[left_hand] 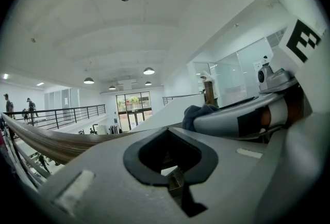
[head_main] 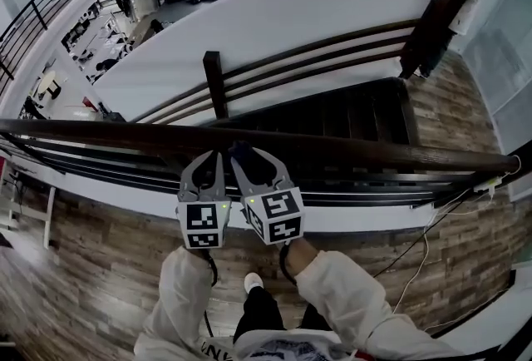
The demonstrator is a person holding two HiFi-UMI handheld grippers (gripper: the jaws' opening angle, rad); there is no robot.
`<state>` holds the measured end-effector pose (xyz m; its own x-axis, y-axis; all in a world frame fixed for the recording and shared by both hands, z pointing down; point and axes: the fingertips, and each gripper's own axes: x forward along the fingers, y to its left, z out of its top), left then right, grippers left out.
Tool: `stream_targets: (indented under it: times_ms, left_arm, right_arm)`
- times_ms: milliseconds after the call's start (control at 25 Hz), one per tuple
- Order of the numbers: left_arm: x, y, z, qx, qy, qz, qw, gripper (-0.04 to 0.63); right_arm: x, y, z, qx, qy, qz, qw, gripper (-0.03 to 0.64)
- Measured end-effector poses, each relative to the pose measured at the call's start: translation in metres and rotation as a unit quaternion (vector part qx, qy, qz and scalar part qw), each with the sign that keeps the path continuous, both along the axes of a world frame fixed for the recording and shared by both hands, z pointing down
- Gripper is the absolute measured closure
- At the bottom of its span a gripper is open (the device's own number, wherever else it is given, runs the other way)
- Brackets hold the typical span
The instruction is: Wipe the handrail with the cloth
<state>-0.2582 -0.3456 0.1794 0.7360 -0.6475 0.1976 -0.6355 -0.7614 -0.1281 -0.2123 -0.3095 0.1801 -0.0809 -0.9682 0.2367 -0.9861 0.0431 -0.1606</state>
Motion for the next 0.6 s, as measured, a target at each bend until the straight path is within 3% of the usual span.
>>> stream_targets:
  times_ms: [600]
  left_arm:
    - [0.113,0.076,-0.013,0.011,-0.002,0.012,0.9999,0.595]
  right_arm:
    - [0.114,0.071,-0.006,0.007,-0.012,0.012,1.0,0.474]
